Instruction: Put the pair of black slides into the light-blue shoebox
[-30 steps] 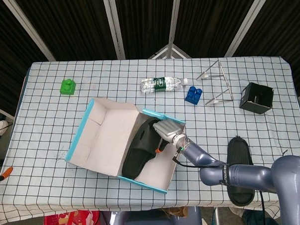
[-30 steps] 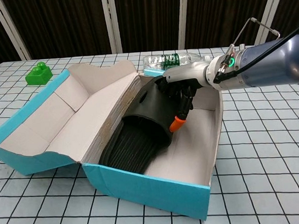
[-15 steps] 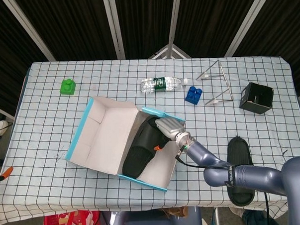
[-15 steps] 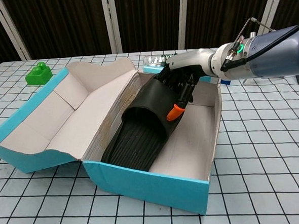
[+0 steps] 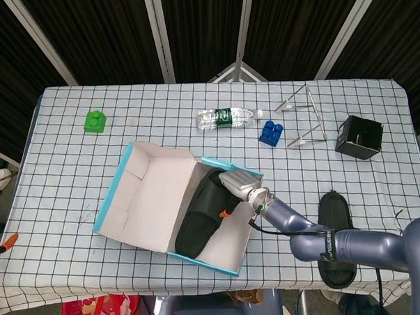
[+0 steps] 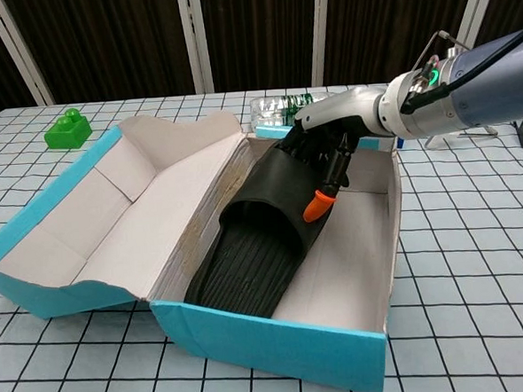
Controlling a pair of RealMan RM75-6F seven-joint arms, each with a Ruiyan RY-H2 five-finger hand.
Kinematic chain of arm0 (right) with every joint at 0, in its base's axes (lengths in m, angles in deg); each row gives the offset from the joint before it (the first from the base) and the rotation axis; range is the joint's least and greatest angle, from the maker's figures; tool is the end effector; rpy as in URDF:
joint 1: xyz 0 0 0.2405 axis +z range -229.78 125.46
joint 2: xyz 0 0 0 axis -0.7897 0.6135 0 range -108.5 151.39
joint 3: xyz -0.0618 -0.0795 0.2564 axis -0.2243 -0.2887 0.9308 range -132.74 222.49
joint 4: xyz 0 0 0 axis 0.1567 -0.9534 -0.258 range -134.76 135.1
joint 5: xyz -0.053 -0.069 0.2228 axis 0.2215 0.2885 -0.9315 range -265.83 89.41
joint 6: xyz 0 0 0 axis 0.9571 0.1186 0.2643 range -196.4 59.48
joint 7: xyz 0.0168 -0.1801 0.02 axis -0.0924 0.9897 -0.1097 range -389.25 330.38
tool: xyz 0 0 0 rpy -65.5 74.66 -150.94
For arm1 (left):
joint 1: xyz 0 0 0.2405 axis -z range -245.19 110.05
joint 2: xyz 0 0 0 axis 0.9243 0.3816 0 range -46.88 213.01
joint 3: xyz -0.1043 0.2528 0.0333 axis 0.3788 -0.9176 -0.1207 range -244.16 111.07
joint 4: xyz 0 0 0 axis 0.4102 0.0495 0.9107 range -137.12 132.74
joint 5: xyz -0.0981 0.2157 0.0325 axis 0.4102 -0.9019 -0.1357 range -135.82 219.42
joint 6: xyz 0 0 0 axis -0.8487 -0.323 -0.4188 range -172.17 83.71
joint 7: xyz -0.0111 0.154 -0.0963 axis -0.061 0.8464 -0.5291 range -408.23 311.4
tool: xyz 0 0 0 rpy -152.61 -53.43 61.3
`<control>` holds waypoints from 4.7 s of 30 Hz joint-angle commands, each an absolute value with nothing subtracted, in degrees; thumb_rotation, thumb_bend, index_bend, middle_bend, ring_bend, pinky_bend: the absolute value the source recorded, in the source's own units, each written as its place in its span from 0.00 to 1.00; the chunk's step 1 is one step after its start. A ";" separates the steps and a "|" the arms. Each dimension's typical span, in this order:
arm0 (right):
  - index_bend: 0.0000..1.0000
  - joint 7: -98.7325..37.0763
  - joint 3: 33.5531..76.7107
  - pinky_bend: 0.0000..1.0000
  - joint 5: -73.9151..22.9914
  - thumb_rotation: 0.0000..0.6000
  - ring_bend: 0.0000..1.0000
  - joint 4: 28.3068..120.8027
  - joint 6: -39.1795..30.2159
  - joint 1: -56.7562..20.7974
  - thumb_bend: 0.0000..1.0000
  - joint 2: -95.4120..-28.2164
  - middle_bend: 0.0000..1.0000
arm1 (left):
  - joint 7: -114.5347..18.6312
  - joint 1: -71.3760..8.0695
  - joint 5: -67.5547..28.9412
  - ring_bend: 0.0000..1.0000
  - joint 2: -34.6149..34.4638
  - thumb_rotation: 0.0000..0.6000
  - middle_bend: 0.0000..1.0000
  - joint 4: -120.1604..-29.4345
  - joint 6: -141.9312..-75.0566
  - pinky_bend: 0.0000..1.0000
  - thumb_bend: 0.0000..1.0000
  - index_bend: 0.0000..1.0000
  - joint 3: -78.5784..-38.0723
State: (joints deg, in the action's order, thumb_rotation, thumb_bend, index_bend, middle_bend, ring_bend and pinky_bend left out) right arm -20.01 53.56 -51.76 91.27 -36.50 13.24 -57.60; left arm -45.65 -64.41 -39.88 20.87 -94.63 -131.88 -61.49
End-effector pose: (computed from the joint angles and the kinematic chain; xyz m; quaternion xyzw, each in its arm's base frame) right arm -0.0657 -0.4226 -0.0688 0.7654 -0.5173 0.2842 0.2565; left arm -0.3536 0.2209 0.1723 -0.5627 -0.3638 -0.3694 0.6439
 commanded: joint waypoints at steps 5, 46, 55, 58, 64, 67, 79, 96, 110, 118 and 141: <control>0.00 -19.41 52.59 0.55 -52.43 1.00 0.71 92.16 -35.97 14.56 0.13 -57.25 0.18 | -45.79 -64.45 -39.89 0.00 20.95 1.00 0.05 -94.63 -131.90 0.04 0.09 0.16 -61.48; 0.11 -28.58 56.90 0.10 -33.24 1.00 0.08 90.74 -28.06 5.71 0.13 -60.68 0.11 | -45.06 -64.33 -39.68 0.00 21.01 1.00 0.05 -95.10 -131.40 0.04 0.09 0.17 -61.63; 0.12 -28.99 57.96 0.13 -31.78 1.00 0.15 94.08 -25.57 4.27 0.13 -59.48 0.11 | -45.00 -64.24 -39.64 0.00 20.94 1.00 0.05 -95.13 -131.19 0.04 0.09 0.17 -61.66; 0.18 -28.75 57.98 0.33 -30.80 1.00 0.30 94.39 -24.59 3.98 0.13 -60.02 0.13 | -44.94 -64.27 -39.75 0.00 20.95 1.00 0.05 -95.25 -131.29 0.04 0.09 0.17 -61.70; 0.28 -31.68 58.32 0.58 -25.43 1.00 0.46 93.03 -22.67 3.15 0.23 -63.19 0.23 | -44.90 -64.34 -39.70 0.00 20.96 1.00 0.05 -95.30 -131.35 0.04 0.09 0.17 -61.72; 0.28 -32.32 58.38 0.58 -24.33 1.00 0.47 91.84 -23.03 3.33 0.25 -63.96 0.24 | -44.92 -64.27 -39.67 0.00 20.97 1.00 0.05 -95.28 -131.21 0.04 0.09 0.17 -61.71; 0.30 -32.13 58.15 0.58 -25.47 1.00 0.50 86.83 -26.25 4.88 0.25 -67.88 0.28 | -45.19 -64.31 -39.56 0.00 21.13 1.00 0.05 -95.24 -131.19 0.04 0.09 0.17 -61.68; 0.30 -31.40 58.02 0.58 -28.03 1.00 0.50 81.72 -28.71 5.59 0.25 -72.20 0.28 | -45.78 -64.37 -39.34 0.00 21.35 1.00 0.05 -95.11 -131.16 0.04 0.09 0.18 -61.57; 0.30 -36.92 64.35 0.57 -27.88 1.00 0.40 96.74 -25.88 1.97 0.25 -59.22 0.27 | -44.96 -64.25 -38.98 0.00 21.31 1.00 0.05 -95.46 -130.69 0.04 0.09 0.18 -61.66; 0.21 -34.73 61.28 0.33 -29.61 1.00 0.22 107.88 -27.54 -4.21 0.25 -40.06 0.15 | -44.62 -64.22 -39.65 0.00 19.21 1.00 0.04 -92.63 -133.57 0.04 0.09 0.17 -60.27; 0.09 -34.87 41.85 0.21 -12.97 1.00 0.13 103.90 1.79 -38.28 0.25 -38.13 0.10 | -50.29 -64.42 -43.32 0.00 15.11 1.00 0.00 -86.07 -139.78 0.06 0.07 0.12 -58.50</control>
State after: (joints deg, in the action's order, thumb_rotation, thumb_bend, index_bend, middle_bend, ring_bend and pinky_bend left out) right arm -35.49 42.69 -13.29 105.46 0.64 -36.79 -36.43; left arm -49.97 -64.37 -43.33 15.26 -86.35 -139.51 -58.71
